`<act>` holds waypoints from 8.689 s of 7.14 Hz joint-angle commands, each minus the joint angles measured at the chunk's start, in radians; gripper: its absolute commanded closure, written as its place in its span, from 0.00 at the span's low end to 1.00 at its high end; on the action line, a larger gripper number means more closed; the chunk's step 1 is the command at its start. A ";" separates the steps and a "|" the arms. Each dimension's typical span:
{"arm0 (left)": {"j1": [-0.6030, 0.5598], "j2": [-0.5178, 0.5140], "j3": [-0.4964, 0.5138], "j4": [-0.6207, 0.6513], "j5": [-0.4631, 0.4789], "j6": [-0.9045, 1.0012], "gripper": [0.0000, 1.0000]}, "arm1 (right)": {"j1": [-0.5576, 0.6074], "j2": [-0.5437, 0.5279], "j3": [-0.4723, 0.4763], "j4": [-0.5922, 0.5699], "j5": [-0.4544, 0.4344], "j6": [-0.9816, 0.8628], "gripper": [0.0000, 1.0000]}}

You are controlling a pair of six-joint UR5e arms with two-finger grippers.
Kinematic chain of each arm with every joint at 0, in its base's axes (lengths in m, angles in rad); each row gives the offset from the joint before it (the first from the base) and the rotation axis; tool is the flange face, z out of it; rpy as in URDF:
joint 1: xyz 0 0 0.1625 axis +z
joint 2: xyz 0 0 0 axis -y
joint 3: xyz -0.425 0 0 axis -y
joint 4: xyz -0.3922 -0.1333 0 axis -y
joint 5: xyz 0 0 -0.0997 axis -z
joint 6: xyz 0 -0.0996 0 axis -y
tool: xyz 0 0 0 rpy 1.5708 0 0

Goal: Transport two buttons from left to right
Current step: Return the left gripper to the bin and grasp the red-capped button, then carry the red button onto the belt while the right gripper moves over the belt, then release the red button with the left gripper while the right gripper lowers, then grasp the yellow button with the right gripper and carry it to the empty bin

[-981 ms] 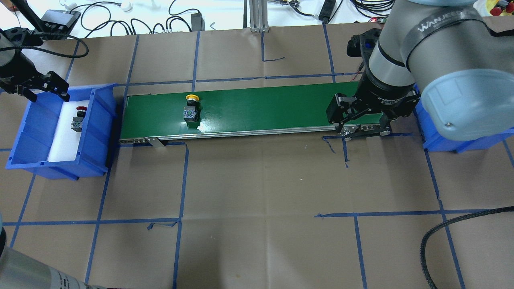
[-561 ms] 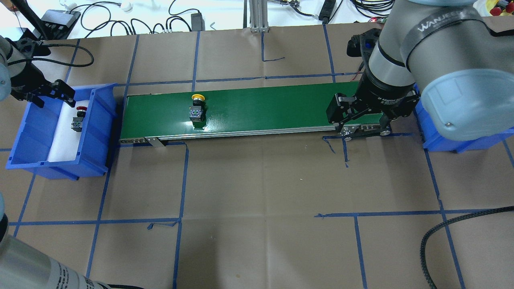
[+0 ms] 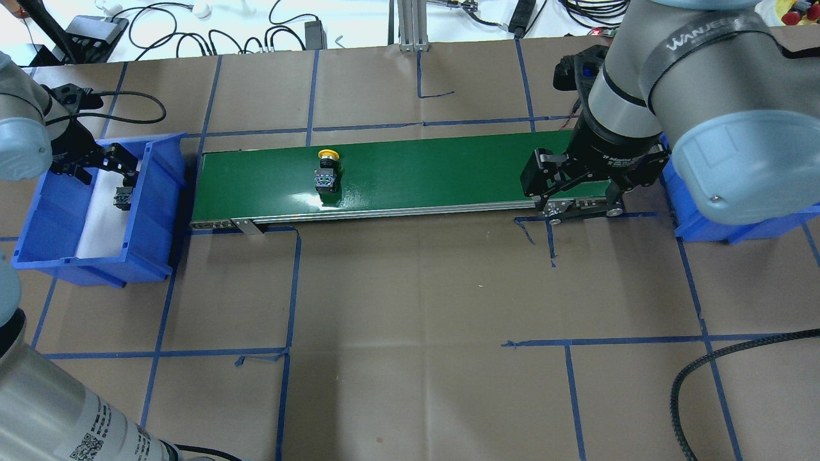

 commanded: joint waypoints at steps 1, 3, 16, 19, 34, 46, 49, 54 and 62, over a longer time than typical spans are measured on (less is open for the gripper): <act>-0.001 -0.039 -0.025 0.069 0.000 -0.004 0.01 | 0.000 0.011 0.000 -0.021 -0.002 0.000 0.00; -0.004 -0.022 -0.034 0.068 -0.003 -0.004 0.03 | 0.000 0.020 0.000 -0.024 -0.002 0.000 0.00; -0.003 0.306 0.053 -0.376 -0.035 0.014 0.86 | 0.000 0.157 0.000 -0.250 -0.008 0.003 0.00; -0.084 0.278 0.058 -0.369 -0.052 -0.126 0.86 | 0.000 0.207 -0.002 -0.325 -0.003 0.000 0.00; -0.382 0.073 0.009 -0.164 -0.032 -0.353 0.86 | 0.000 0.363 -0.014 -0.529 -0.002 -0.007 0.00; -0.386 0.397 0.018 -0.447 -0.044 -0.423 0.00 | -0.046 0.450 -0.058 -0.577 0.031 0.035 0.00; -0.427 0.527 0.028 -0.633 -0.051 -0.540 0.00 | -0.034 0.465 -0.055 -0.580 0.054 0.106 0.00; -0.478 0.519 0.013 -0.622 -0.040 -0.540 0.00 | -0.008 0.511 -0.063 -0.592 0.124 0.209 0.01; -0.477 0.515 0.016 -0.619 -0.038 -0.537 0.00 | -0.026 0.452 -0.142 -0.403 -0.084 0.114 0.99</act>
